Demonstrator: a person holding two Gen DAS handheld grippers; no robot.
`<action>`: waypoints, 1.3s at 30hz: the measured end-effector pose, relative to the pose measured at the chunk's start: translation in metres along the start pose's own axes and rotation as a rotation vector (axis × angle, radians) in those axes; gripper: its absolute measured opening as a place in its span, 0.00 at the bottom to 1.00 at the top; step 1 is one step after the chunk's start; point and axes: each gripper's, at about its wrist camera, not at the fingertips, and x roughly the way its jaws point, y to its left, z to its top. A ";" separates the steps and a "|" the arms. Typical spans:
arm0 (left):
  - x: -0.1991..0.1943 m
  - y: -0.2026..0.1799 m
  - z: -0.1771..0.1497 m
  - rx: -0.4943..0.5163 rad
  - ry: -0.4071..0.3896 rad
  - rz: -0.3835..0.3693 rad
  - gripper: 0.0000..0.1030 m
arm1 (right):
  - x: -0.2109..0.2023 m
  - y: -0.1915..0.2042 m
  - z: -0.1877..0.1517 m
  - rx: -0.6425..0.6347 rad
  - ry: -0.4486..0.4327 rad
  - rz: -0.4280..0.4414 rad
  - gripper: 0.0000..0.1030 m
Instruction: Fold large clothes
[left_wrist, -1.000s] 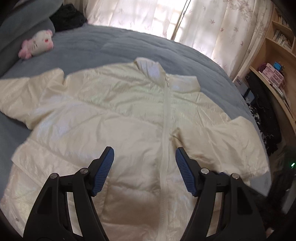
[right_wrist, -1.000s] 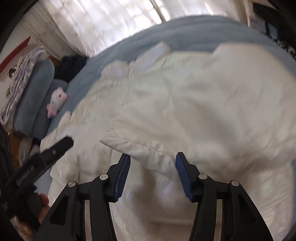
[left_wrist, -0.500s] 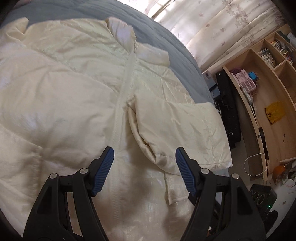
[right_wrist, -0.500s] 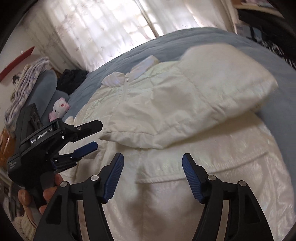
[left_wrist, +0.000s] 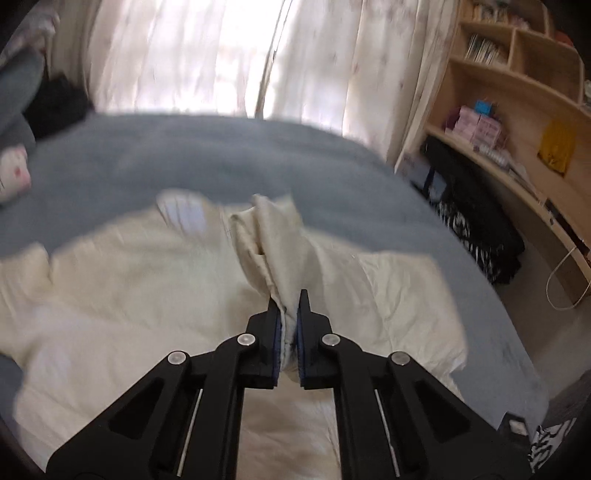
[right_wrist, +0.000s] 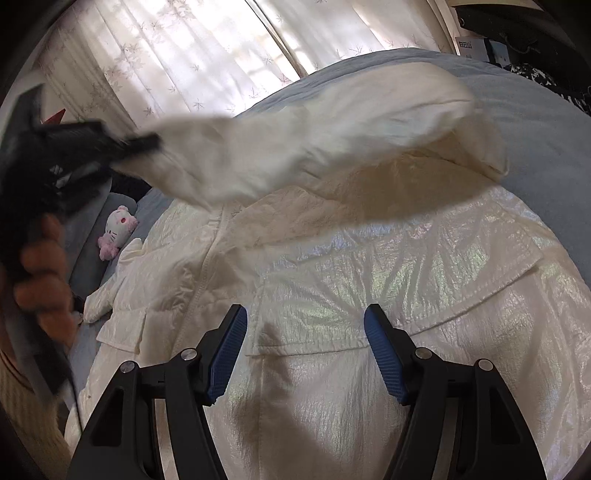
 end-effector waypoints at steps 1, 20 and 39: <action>-0.011 0.008 0.007 0.010 -0.039 0.021 0.04 | -0.001 -0.003 0.001 0.002 0.001 0.000 0.65; 0.050 0.172 -0.052 -0.300 0.264 0.065 0.57 | -0.021 -0.057 0.146 0.099 -0.011 -0.172 0.86; 0.121 0.149 -0.028 -0.104 0.294 0.216 0.26 | 0.094 -0.138 0.229 0.256 0.070 -0.292 0.46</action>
